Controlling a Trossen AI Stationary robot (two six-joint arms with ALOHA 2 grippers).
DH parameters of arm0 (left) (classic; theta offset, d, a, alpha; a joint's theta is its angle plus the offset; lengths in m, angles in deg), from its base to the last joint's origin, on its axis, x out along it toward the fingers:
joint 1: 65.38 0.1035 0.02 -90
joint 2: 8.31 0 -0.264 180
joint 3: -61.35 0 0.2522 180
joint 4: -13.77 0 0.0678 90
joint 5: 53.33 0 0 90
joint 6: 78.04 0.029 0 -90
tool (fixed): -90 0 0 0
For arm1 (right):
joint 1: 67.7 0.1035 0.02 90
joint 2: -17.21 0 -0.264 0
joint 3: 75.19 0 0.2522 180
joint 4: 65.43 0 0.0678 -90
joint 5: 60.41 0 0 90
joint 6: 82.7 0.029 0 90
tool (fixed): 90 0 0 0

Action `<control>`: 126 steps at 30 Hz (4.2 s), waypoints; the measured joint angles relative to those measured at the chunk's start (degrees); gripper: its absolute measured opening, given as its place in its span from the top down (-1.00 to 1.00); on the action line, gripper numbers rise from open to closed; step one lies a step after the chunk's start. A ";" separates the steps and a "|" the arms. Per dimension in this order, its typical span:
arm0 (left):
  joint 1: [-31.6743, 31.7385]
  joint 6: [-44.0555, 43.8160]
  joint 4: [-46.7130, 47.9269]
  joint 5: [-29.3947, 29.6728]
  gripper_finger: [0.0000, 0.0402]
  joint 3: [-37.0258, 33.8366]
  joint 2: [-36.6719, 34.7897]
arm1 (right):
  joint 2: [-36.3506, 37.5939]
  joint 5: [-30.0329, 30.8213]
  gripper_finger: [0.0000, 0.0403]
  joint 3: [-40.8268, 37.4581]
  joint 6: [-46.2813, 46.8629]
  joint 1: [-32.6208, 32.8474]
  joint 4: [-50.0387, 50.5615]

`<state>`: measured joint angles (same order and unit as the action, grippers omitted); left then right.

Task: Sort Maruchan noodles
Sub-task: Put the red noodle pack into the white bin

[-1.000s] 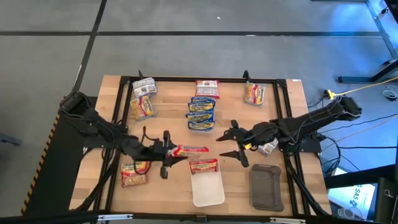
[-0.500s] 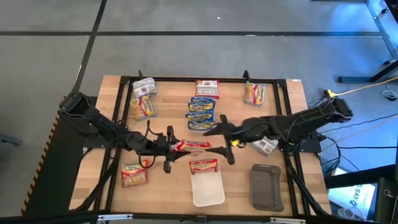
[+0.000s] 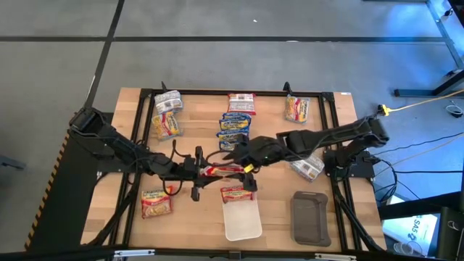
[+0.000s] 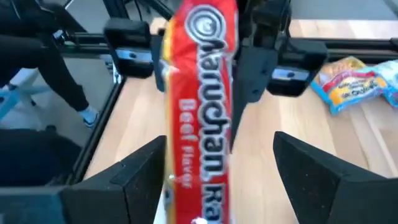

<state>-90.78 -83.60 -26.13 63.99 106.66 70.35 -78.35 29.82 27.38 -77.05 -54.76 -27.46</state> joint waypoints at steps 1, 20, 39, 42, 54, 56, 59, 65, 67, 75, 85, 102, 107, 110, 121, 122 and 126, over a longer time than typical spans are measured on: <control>0.00 0.00 0.06 -0.02 0.37 0.00 0.00 | -0.39 -0.14 -0.33 0.41 -0.02 0.00 -0.63; 0.17 -1.85 0.39 0.69 0.31 0.00 0.00 | -1.19 -0.36 0.64 0.55 -1.70 -0.31 -1.21; -8.82 -18.80 40.53 6.03 0.11 0.09 -16.57 | 2.05 -5.90 0.62 0.59 4.91 5.45 12.50; -9.14 -20.42 41.65 6.28 0.10 0.09 -15.96 | -0.16 -5.89 0.61 0.53 6.03 8.09 14.10; -8.61 -20.94 41.21 7.29 0.10 0.00 -15.91 | -11.06 -1.15 0.62 0.46 9.20 11.10 12.48; -8.61 -21.08 41.20 7.35 0.10 0.00 -15.91 | -12.15 -0.67 0.62 0.46 9.14 11.03 13.13; -8.61 -21.11 41.01 7.59 0.10 0.00 -15.91 | -13.14 -0.77 0.62 0.46 8.99 11.06 13.99; -8.59 -21.08 40.92 8.10 0.10 0.00 -15.91 | -13.46 0.72 0.61 -0.88 8.89 11.06 13.22; -8.59 -21.05 40.84 8.18 0.10 0.00 -15.91 | -13.47 1.68 0.60 -1.53 8.89 11.06 13.43; -8.59 -20.92 40.79 8.29 0.10 0.00 -15.89 | -13.46 3.21 0.59 -5.08 7.38 11.06 7.45; -8.59 -21.00 40.75 8.27 0.10 0.00 -15.89 | -13.45 5.82 0.51 -9.77 7.35 11.06 2.38; -8.57 -21.26 40.64 8.23 0.10 0.01 -15.89 | -13.30 12.89 -0.25 -5.98 3.14 11.06 3.43; -8.59 -21.38 40.25 8.21 0.10 0.02 -15.87 | -13.28 16.19 -0.20 -4.30 2.38 11.06 5.69; -8.59 -21.38 40.25 8.21 0.10 0.02 -15.87 | -13.28 18.60 -0.17 -4.30 1.30 11.06 6.28; -8.59 -21.33 40.25 8.21 0.10 0.02 -15.87 | -13.28 23.80 -0.16 -5.24 0.70 11.06 5.24; -8.59 -21.34 40.20 8.20 0.10 0.02 -15.87 | -13.28 23.78 -0.16 -5.23 0.24 11.06 5.26; -8.59 -21.33 39.64 8.21 0.10 0.02 -15.87 | -13.28 22.99 -0.16 -3.71 -0.18 11.12 6.48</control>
<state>-99.37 -104.93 13.52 72.20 106.68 54.48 -91.63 52.82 23.67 -77.24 -43.64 -20.98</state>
